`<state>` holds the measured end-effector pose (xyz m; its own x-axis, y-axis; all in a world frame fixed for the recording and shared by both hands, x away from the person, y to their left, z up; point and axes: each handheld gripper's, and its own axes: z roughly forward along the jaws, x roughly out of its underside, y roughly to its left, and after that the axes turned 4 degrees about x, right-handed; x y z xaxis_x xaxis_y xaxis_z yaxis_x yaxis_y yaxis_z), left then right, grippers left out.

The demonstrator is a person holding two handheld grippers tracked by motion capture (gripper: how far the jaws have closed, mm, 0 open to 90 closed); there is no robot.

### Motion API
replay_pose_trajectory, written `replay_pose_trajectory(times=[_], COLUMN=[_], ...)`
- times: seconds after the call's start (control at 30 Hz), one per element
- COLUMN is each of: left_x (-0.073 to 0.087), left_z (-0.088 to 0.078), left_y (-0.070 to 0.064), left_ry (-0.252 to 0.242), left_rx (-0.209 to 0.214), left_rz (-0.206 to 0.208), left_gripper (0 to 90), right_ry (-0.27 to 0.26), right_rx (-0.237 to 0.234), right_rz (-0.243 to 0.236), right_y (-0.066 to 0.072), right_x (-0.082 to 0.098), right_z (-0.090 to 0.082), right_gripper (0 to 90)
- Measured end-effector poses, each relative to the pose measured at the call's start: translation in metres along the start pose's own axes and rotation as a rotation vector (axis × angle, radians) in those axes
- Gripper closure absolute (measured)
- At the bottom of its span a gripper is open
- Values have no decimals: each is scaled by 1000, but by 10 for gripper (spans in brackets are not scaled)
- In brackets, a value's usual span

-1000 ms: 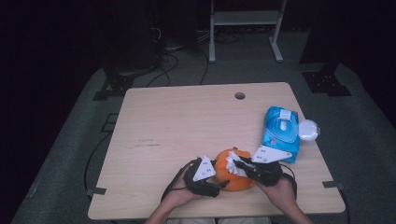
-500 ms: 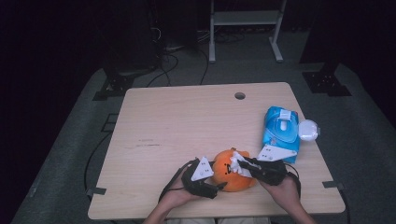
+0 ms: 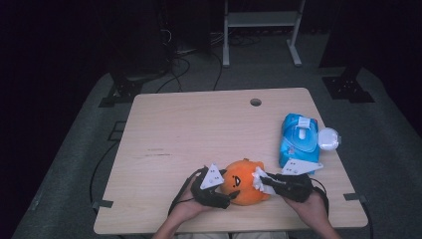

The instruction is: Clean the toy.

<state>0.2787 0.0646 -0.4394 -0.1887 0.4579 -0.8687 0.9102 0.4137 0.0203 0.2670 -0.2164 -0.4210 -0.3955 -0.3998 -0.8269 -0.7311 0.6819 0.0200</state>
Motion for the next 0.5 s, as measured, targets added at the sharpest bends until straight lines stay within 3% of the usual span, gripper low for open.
replay_pose_trajectory(times=[0.07, 0.1, 0.13, 0.17, 0.2, 0.27, 0.4, 0.5], left_x=[-4, -6, -6, -6, -4, 0, 2, 4], left_z=[-2, -2, 0, 3, 4, 4, 4, 4], left_y=[-2, -5, -7, -9, -8, -3, 1, 3], left_ry=[-71, -108, -99, -41, -25, -29, -10, -3], left_rx=[-18, -4, -7, -41, -48, -25, -38, -53], left_rz=[6, 18, 38, 79, 85, 26, -1, -20], left_gripper=[164, 165, 174, 179, 208, 229, 253, 255], right_ry=[-7, -21, -37, -41, -44, -36, -9, -1], right_rx=[-14, -34, -52, -57, -54, -44, -18, -16], right_rz=[-18, -23, -34, -42, -59, -63, -13, -9], right_y=[6, 10, 14, 17, 20, 17, 4, 5], right_x=[0, -2, -6, -9, -12, -11, 1, 5], right_z=[0, 2, 4, 6, 7, 10, 6, 2], right_gripper=[808, 808, 807, 806, 806, 806, 806, 807])
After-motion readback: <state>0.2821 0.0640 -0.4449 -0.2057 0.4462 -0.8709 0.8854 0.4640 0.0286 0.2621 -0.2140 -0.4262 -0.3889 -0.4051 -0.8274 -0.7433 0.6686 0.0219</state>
